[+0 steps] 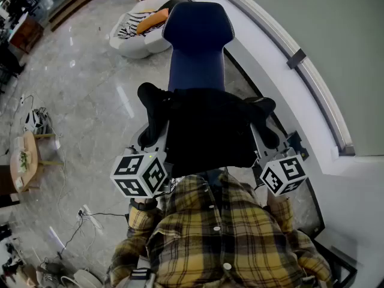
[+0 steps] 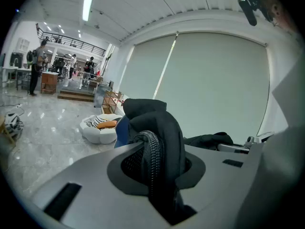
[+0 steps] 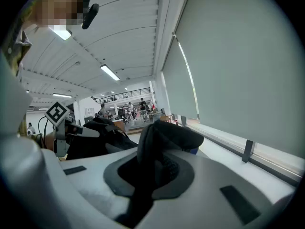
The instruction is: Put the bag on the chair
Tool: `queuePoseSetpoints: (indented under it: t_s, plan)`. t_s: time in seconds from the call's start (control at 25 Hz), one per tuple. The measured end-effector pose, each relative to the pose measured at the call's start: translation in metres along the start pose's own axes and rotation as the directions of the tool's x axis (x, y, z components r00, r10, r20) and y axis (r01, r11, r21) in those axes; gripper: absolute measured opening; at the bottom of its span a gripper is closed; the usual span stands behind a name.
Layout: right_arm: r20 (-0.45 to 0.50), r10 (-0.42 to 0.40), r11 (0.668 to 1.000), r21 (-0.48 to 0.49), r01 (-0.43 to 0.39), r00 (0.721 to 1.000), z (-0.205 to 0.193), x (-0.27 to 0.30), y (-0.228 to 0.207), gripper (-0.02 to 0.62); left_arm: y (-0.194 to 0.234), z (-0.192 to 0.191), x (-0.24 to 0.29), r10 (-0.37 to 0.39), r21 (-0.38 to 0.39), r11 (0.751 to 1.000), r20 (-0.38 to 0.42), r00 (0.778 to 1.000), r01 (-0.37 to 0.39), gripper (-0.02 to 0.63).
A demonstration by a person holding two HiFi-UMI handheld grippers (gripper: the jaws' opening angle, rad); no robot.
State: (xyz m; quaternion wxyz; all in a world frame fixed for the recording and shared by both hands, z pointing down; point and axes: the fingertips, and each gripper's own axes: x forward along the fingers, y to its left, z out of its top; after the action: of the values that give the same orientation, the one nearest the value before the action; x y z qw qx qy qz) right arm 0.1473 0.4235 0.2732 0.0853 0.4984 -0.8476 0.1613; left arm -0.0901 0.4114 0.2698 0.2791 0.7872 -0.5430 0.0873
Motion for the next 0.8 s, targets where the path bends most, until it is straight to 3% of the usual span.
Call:
queuePoseSetpoints:
  t_s: [0.8]
  plan:
    - [0.047,0.062,0.998,0.025,-0.063,0.997,0.003,-0.005,-0.045,0.035,-0.034,-0.005,0.024,0.035,0.005,0.999,0.028,0.999,-0.035,0.092]
